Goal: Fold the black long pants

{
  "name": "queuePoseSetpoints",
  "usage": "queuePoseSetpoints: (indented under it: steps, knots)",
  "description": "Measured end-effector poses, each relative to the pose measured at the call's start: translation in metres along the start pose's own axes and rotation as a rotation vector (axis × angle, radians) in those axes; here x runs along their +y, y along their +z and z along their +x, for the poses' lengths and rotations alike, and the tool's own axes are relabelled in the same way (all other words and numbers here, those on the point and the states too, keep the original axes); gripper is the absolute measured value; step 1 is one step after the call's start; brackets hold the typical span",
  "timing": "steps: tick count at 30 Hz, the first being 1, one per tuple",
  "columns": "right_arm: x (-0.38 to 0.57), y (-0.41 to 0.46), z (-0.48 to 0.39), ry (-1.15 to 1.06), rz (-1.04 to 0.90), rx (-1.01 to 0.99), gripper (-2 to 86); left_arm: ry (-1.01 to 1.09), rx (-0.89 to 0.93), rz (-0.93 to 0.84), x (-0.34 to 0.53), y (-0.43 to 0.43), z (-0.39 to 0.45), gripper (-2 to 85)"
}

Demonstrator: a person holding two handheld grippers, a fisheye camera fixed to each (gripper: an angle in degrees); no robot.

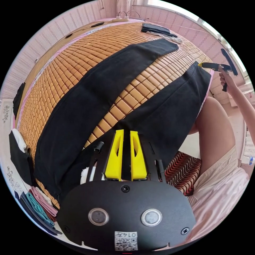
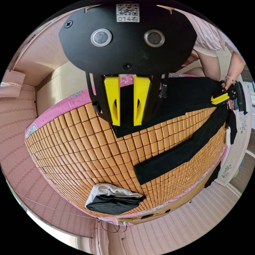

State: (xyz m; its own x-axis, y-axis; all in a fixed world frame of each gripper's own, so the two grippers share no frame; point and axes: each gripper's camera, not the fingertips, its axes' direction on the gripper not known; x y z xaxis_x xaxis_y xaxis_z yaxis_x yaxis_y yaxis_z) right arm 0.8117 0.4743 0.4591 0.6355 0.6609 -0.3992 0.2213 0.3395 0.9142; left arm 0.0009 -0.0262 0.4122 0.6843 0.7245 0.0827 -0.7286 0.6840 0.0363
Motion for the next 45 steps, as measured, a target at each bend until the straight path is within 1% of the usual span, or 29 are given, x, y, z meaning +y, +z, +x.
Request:
queuePoseSetpoints:
  steps: [1, 2, 3, 5, 9, 10, 12, 17, 19, 20, 21, 22, 24, 26, 28, 30, 32, 33, 35, 37, 39, 41, 45]
  knots:
    - [-0.002, 0.004, -0.002, -0.001, -0.021, 0.019, 5.1, -0.016, 0.007, -0.01, -0.001, 0.0, 0.001, 0.2]
    - [-0.005, 0.003, -0.005, -0.007, 0.01, 0.031, 3.0, -0.012, 0.023, -0.008, -0.001, 0.0, 0.001, 0.0]
    - [-0.01, 0.004, -0.006, 0.002, -0.008, 0.057, 1.6, -0.039, -0.015, 0.004, -0.001, 0.0, 0.002, -0.5]
    - [-0.015, 0.005, -0.009, 0.008, -0.014, 0.082, 0.7, -0.046, -0.038, 0.022, 0.0, 0.001, 0.003, -0.8]
    - [-0.034, -0.001, -0.017, 0.029, -0.081, 0.073, -0.1, -0.089, 0.004, -0.004, 0.001, 0.003, 0.0, -0.8]
    - [-0.036, -0.005, -0.021, 0.022, -0.054, 0.073, -0.1, -0.097, -0.002, 0.002, 0.003, 0.0, -0.002, -0.8]
    - [-0.048, -0.023, -0.041, -0.025, 0.084, 0.069, -0.2, -0.107, -0.019, 0.057, 0.009, -0.011, -0.006, -0.8]
    - [-0.089, -0.02, -0.088, -0.147, 0.123, 0.091, -0.2, -0.237, -0.057, 0.105, 0.017, -0.018, -0.041, -0.8]
    - [-0.103, -0.007, -0.103, -0.189, 0.08, 0.101, -0.3, -0.294, -0.059, 0.063, 0.02, -0.005, -0.058, -0.8]
    - [-0.111, 0.005, -0.11, -0.211, 0.04, 0.129, -0.3, -0.304, -0.06, 0.046, 0.021, -0.001, -0.061, -0.8]
    - [-0.118, 0.018, -0.112, -0.211, -0.017, 0.202, -0.4, -0.304, -0.049, 0.008, 0.025, 0.007, -0.065, -0.9]
    - [-0.12, 0.024, -0.11, -0.202, -0.046, 0.23, -0.4, -0.276, -0.039, 0.056, 0.032, 0.007, -0.066, -0.9]
    - [-0.125, 0.023, -0.096, -0.121, -0.028, 0.121, -0.4, -0.259, -0.03, 0.069, 0.043, 0.008, -0.068, -1.0]
    - [-0.126, 0.023, -0.089, -0.082, -0.023, 0.062, -0.4, -0.283, 0.016, 0.078, 0.053, 0.009, -0.075, -1.0]
    - [-0.124, 0.025, -0.094, -0.122, -0.008, 0.093, -0.4, -0.307, 0.074, 0.08, 0.065, 0.01, -0.084, -0.9]
    - [-0.122, 0.024, -0.108, -0.169, -0.021, 0.175, -0.4, -0.309, 0.08, 0.077, 0.073, 0.01, -0.087, -0.8]
    - [-0.114, 0.013, -0.117, -0.183, 0.008, 0.192, -0.3, -0.317, 0.05, 0.073, 0.083, 0.007, -0.088, -0.7]
    - [-0.103, 0.002, -0.125, -0.217, 0.053, 0.171, -0.2, -0.332, 0.032, 0.076, 0.092, 0.003, -0.088, -0.7]
    - [-0.085, -0.011, -0.138, -0.279, 0.079, 0.189, 0.3, -0.346, 0.063, 0.127, 0.114, -0.005, -0.088, -0.4]
    - [-0.065, -0.017, -0.147, -0.307, 0.088, 0.218, 2.7, -0.423, 0.134, 0.182, 0.154, -0.014, -0.095, 0.1]
    - [-0.04, -0.024, -0.152, -0.328, 0.074, 0.204, 7.2, -0.496, 0.189, 0.214, 0.191, -0.02, -0.104, 1.0]
    - [-0.021, -0.029, -0.15, -0.312, 0.075, 0.138, 8.2, -0.552, 0.161, 0.223, 0.231, -0.027, -0.112, 2.2]
    - [0.02, -0.038, -0.13, -0.196, 0.098, -0.061, 9.3, -0.629, -0.007, 0.169, 0.317, -0.043, -0.122, 5.7]
